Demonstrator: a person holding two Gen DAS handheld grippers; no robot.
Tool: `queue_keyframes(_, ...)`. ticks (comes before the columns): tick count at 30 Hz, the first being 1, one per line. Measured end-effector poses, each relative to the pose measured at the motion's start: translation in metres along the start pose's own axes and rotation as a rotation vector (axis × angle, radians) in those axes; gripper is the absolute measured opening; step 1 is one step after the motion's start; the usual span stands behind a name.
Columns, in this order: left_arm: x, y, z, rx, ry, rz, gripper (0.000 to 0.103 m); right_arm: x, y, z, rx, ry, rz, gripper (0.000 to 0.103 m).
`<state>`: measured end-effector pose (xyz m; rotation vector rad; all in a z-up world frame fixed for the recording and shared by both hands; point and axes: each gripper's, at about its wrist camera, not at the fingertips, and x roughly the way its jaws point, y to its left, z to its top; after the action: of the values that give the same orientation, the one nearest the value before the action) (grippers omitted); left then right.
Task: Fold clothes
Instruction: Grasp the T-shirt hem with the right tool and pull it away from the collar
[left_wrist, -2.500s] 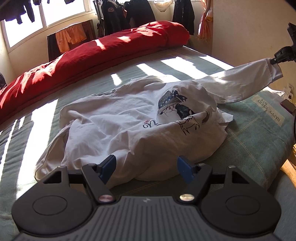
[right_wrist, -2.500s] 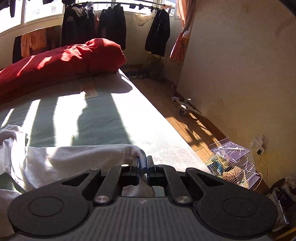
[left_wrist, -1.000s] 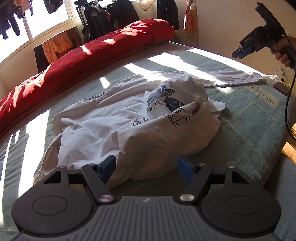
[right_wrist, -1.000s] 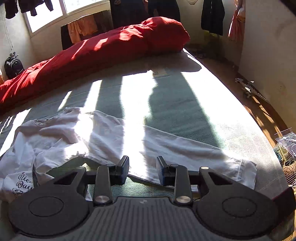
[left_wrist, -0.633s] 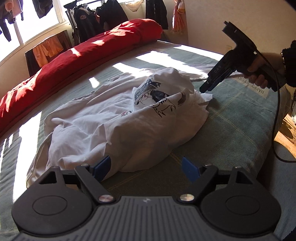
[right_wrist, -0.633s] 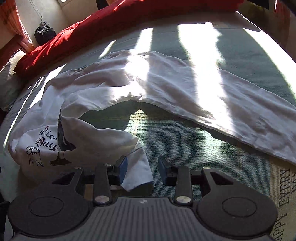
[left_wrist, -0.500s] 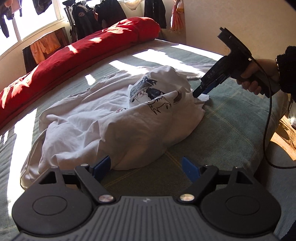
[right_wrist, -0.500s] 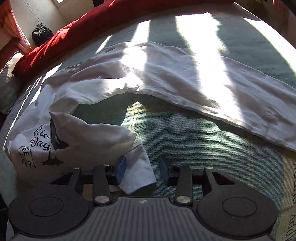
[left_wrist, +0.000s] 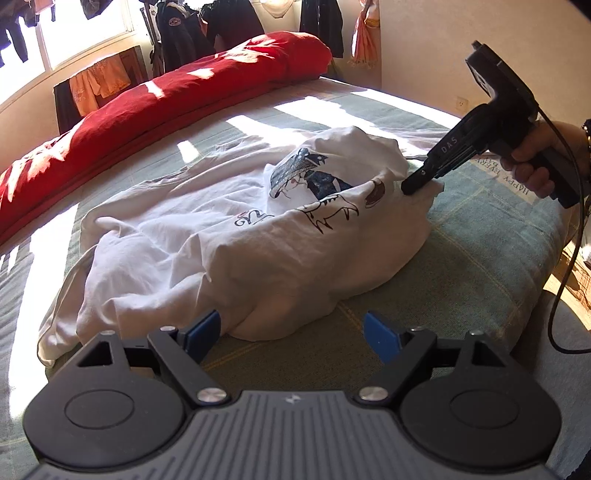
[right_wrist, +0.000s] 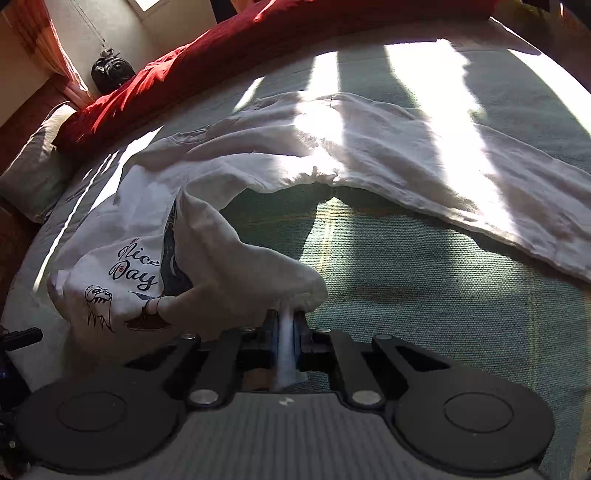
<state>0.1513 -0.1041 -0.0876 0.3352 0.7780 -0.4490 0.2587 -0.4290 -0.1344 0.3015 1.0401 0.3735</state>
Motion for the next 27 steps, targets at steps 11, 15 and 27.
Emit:
queue_keyframes(11,-0.019,-0.003,-0.006,-0.004,-0.02,0.042,0.085,-0.097,0.026,-0.033,0.037,-0.055,0.071,0.009)
queue_keyframes(15,-0.027,-0.005,-0.008,0.003,-0.024,0.056,0.085,-0.111,0.047,-0.048,0.005,-0.044,0.057,0.008)
queue_keyframes(27,-0.035,0.008,-0.012,-0.029,-0.014,0.068,0.085,-0.095,0.053,-0.082,0.01,0.093,-0.097,0.008)
